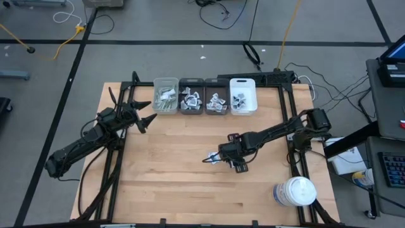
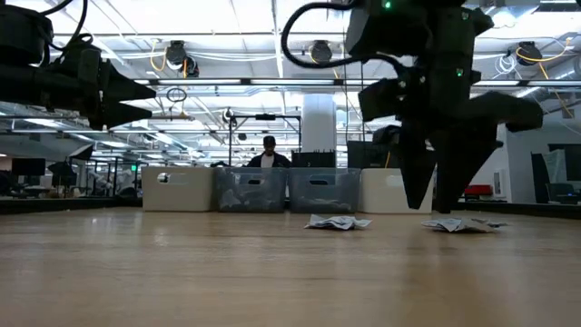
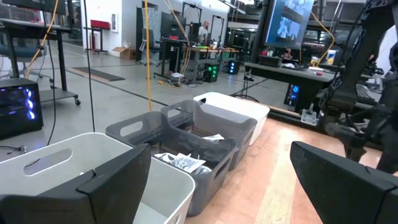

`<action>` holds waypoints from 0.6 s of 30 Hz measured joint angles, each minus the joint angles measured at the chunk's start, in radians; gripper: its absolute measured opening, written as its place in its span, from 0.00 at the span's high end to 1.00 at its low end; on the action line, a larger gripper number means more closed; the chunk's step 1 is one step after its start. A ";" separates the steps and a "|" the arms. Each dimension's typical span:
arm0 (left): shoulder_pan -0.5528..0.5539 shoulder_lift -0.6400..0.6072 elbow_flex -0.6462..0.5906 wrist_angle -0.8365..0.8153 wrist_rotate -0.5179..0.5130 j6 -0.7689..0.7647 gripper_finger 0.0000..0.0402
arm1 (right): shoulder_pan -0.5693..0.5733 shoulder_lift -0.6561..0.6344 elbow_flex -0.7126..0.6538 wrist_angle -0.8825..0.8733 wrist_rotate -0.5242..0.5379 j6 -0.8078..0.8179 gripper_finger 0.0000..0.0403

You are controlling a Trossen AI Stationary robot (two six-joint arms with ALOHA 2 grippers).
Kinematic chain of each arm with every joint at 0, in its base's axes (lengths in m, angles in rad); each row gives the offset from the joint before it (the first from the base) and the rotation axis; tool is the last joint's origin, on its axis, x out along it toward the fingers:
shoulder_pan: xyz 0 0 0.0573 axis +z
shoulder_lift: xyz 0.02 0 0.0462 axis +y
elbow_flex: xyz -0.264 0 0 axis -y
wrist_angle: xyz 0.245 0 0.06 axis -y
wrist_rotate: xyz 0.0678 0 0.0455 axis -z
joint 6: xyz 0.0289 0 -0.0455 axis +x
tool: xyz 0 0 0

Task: Pick & Place First Aid Supplies
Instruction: Put the alcohol pad into the white bin

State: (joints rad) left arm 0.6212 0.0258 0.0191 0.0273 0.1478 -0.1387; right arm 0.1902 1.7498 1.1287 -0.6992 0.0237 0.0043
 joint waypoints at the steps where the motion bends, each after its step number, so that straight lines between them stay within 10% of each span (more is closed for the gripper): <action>1: 0.000 0.000 0.000 0.000 0.000 0.000 0.02 | -0.001 0.012 0.002 0.002 0.003 0.000 0.48; 18: 0.000 0.000 0.000 0.000 0.000 0.000 0.02 | -0.056 0.048 0.060 0.034 -0.026 -0.046 0.48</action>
State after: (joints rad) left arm 0.6212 0.0257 0.0190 0.0273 0.1480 -0.1387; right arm 0.1342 1.7981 1.1884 -0.6648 -0.0022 -0.0414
